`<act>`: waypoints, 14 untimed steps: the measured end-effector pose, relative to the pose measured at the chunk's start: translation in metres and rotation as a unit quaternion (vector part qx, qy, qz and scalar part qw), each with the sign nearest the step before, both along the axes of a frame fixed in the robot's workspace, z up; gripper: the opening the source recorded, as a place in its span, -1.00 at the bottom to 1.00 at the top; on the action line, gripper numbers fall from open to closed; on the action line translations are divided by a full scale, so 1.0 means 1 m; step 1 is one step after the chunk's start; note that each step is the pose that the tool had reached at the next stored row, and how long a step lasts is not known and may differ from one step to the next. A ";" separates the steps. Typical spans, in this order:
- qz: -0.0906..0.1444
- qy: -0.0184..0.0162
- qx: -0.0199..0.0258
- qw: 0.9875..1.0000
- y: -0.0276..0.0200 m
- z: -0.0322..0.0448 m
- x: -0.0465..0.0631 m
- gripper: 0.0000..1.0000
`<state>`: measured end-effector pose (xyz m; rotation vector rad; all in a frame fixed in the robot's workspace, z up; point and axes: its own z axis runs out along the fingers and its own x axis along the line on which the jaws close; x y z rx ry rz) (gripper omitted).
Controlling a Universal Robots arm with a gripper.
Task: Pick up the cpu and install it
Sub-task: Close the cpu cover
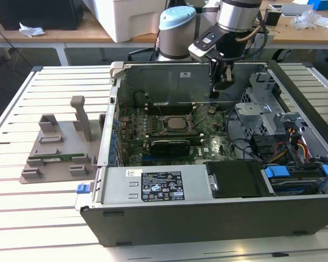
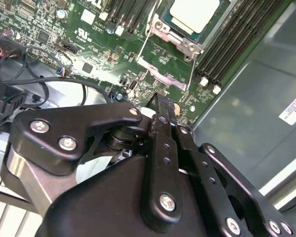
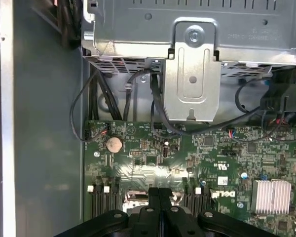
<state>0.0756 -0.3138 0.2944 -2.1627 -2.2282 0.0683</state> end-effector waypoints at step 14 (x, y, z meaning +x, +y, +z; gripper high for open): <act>0.005 0.001 0.000 1.000 0.0008 -0.0482 0.001 -0.79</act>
